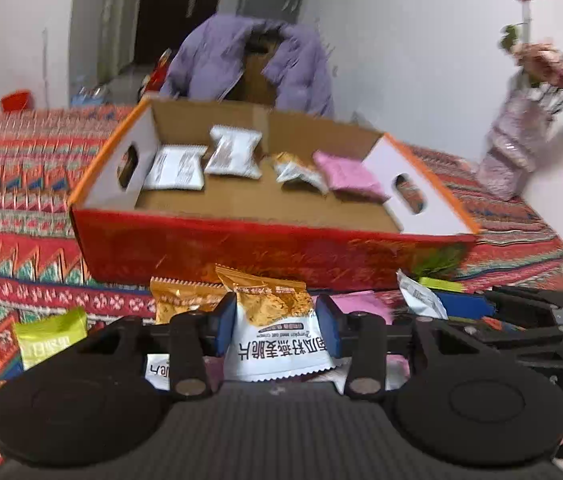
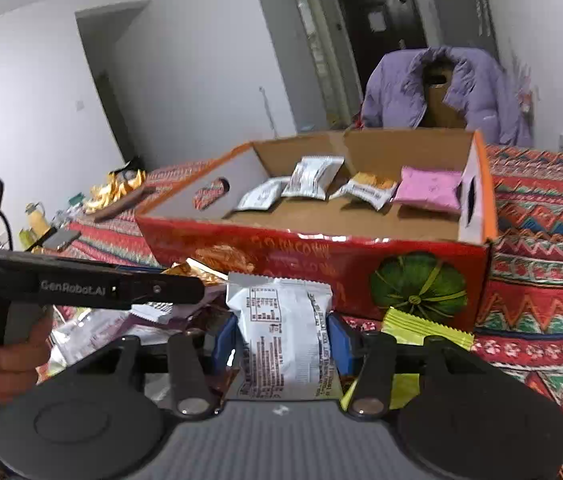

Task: Organize snacks
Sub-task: 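Grasp a cracker-printed packet with the left tool while the right tool grasps a white packet, then carry the cracker packet in the left tool into the box while the right tool carries the white packet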

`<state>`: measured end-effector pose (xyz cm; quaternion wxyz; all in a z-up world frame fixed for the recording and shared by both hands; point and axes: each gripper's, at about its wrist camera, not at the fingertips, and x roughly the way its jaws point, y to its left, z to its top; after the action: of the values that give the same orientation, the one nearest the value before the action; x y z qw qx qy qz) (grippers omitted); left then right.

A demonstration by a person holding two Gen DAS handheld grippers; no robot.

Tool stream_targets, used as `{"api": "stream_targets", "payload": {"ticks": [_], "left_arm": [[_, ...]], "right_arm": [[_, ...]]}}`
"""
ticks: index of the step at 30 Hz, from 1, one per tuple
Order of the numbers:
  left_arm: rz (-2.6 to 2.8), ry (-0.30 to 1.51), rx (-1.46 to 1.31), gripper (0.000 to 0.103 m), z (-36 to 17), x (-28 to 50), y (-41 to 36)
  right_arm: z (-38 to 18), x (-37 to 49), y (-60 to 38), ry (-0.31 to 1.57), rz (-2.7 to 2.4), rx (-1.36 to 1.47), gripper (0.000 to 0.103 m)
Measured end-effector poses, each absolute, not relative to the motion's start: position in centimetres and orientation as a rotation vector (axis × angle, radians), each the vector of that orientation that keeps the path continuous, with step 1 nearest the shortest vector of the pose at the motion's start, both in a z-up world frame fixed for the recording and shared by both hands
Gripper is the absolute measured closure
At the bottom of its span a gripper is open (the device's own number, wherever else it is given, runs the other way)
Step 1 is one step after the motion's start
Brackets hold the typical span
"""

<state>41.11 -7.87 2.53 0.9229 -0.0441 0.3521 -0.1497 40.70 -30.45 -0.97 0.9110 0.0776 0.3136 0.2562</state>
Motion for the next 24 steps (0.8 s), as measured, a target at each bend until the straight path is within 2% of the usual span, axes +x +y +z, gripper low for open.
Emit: {"api": "stream_targets", "payload": {"ticks": [11, 24], "left_arm": [[-0.319, 0.523, -0.112, 0.062, 8.9, 31.4, -5.1], [-0.291, 0.49, -0.169, 0.062, 10.0, 23.8, -0.8]], "right_arm": [[5.2, 32.1, -31.3, 0.519, 0.317, 0.172, 0.055], [7.3, 24.2, -29.4, 0.495, 0.302, 0.162, 0.055]]}}
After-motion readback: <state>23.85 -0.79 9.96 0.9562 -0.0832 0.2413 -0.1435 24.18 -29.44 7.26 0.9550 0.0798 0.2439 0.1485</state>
